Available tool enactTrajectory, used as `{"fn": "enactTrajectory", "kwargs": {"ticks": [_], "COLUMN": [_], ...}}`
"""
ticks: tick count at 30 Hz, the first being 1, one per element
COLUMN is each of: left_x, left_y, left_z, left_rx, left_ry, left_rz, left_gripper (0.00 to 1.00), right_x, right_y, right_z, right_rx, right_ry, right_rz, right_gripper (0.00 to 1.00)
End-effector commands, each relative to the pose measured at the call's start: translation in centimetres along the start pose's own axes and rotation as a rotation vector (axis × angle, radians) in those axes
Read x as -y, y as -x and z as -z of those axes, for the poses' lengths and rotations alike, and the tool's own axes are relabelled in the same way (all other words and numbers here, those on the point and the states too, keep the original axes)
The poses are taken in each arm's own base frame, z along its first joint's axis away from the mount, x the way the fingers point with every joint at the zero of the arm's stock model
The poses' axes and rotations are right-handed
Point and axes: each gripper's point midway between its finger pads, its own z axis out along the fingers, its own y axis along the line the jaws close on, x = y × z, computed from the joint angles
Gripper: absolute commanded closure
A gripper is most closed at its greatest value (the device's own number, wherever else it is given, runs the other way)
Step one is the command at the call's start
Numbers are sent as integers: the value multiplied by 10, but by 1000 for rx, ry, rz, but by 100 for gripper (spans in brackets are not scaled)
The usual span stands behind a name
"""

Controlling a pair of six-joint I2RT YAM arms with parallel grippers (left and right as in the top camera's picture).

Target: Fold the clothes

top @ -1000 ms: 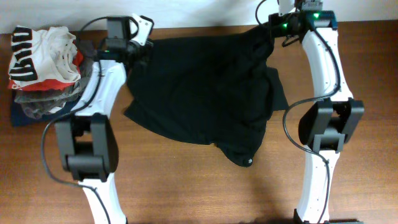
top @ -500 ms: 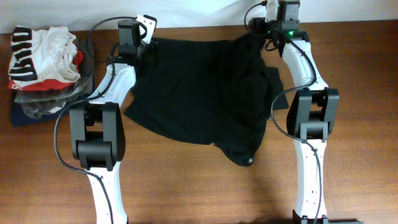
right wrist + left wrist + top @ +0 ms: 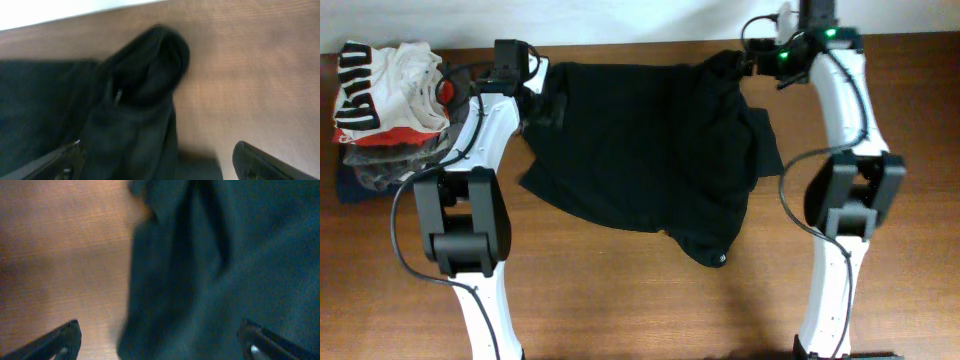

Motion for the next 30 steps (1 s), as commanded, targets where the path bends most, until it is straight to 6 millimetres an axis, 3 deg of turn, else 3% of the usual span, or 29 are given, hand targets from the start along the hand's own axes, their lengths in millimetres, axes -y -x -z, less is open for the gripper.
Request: {"fn": "enactTrajectory", "kwargs": {"ticks": [1,6,13,17,25,30], "left_x": [9,20,20,21,21,20], "left_y": [24,3,-6,-7,-8,-8], "left_z": [59,70,70,70,70,70], "left_rx": [65,-15,-52,-60,-63,-62], "left_ry": [-36,-88,-95,-96,-96,-95], "left_rz": [19,20,39,39,39,38], "left_gripper": [1,1,1,1,1,1], "right_x": [-8,16,34,41,47,39], "right_y": [-5,-68,-119,-143,-179,-187], "right_z": [65,65,46,32,5,-14], "right_rx": [-16,-267,-442,-510,-583,-576], "right_ry": [5,-81,-154,-162,-166,-166], "right_rz": [-40,-135,-170,-188,-194,-152], "right_gripper": [1,6,15,21,23,24]}}
